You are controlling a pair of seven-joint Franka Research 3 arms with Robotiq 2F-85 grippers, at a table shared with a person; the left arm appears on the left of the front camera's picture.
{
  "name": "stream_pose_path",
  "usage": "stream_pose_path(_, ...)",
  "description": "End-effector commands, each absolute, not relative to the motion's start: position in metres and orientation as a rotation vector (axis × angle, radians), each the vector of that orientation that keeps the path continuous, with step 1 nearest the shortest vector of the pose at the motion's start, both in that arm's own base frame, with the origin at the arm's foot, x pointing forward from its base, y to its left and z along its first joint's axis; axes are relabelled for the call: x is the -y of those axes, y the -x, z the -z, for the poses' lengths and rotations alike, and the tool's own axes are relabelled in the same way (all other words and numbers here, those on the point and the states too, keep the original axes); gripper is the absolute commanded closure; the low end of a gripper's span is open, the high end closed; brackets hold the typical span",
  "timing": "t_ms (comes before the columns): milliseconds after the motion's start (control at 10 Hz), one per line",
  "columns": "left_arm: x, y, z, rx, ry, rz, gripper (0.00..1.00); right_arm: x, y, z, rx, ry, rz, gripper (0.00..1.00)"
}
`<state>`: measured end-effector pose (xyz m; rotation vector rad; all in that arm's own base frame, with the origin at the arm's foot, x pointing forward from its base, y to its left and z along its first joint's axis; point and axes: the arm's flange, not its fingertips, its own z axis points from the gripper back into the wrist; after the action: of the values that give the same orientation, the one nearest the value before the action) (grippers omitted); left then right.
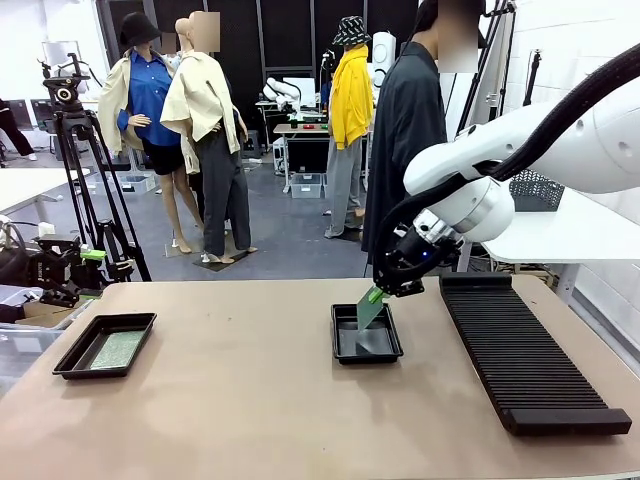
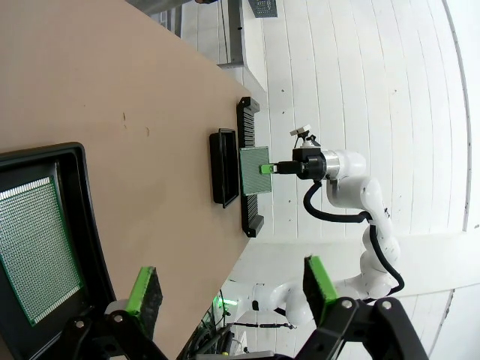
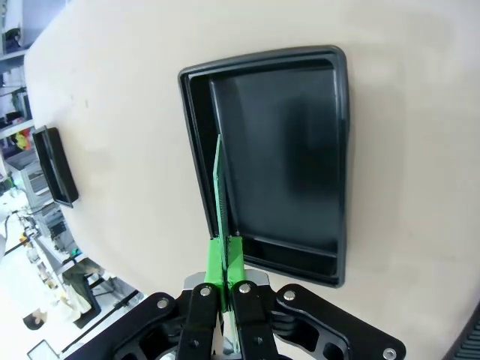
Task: Inspect and transfer BCBs to ESD trays.
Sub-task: Pick up the Blank PCB from the PCB Rack and place it in the right ESD tray.
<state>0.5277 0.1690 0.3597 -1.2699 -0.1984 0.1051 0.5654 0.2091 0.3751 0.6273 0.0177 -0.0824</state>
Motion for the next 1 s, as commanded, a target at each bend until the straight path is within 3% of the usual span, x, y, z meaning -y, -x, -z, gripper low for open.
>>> stream_pose_path(0, -0.169, -0.527, -0.363, 0.196, 1.252, -0.110, 0.00, -0.219, -0.577, -0.368, -0.008, -0.673, 0.081, 1.00)
stream_pose_path(900, -0.169, -0.527, -0.363, 0.196, 1.252, -0.110, 0.00, -0.234, -0.601, -0.332, -0.067, -0.665, 0.070, 1.00)
